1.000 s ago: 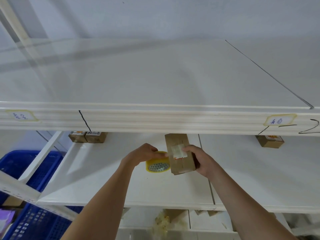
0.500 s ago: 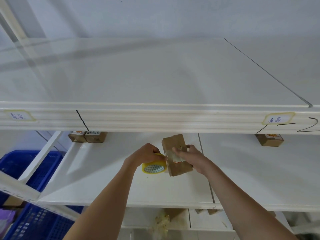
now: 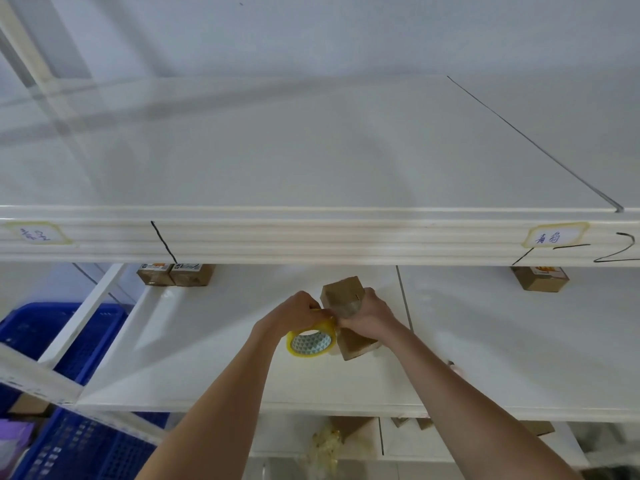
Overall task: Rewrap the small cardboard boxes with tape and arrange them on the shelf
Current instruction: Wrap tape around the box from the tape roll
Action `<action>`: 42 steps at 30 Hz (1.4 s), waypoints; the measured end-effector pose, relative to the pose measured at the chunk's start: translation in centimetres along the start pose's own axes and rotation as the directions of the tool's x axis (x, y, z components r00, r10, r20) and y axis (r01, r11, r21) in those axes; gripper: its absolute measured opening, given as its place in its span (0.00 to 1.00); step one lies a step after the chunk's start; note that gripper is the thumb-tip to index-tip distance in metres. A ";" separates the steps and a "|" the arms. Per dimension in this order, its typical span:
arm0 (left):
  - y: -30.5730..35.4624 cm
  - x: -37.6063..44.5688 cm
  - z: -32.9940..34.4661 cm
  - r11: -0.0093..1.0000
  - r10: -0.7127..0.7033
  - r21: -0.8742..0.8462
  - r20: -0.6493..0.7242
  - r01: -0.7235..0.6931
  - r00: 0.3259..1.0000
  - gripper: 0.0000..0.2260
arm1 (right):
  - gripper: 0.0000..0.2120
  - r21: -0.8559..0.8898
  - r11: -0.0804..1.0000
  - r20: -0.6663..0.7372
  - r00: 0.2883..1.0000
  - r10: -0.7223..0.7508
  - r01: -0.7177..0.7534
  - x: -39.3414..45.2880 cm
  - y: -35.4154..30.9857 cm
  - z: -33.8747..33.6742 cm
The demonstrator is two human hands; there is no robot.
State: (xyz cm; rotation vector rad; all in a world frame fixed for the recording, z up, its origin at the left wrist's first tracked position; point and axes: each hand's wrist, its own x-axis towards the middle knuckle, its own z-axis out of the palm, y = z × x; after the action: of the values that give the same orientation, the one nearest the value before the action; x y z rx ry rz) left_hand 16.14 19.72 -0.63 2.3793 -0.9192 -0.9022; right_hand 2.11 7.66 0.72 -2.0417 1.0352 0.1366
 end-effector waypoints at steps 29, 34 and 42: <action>-0.9 -0.2 -1.8 0.978 -0.144 0.152 -0.021 0.145 0.989 0.32 | 0.17 0.346 0.938 -0.025 0.999 0.026 -0.016 -1.0 0.2 -2.2; -0.9 -0.1 -2.4 0.994 -0.104 -0.008 0.031 0.105 0.994 0.27 | 0.16 0.493 0.869 0.100 0.995 -0.024 -0.028 -0.9 0.7 -2.7; 2.3 -0.2 -3.6 0.999 0.039 -0.020 0.023 -0.039 0.999 0.26 | 0.27 0.701 0.693 0.346 0.930 -0.127 -0.167 -0.9 1.3 -1.8</action>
State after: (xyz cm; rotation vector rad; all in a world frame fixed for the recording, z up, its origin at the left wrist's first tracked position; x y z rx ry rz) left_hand 17.61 18.89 3.32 2.3314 -0.9579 -0.9212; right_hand 0.09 6.51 1.49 -1.2061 0.7036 0.0965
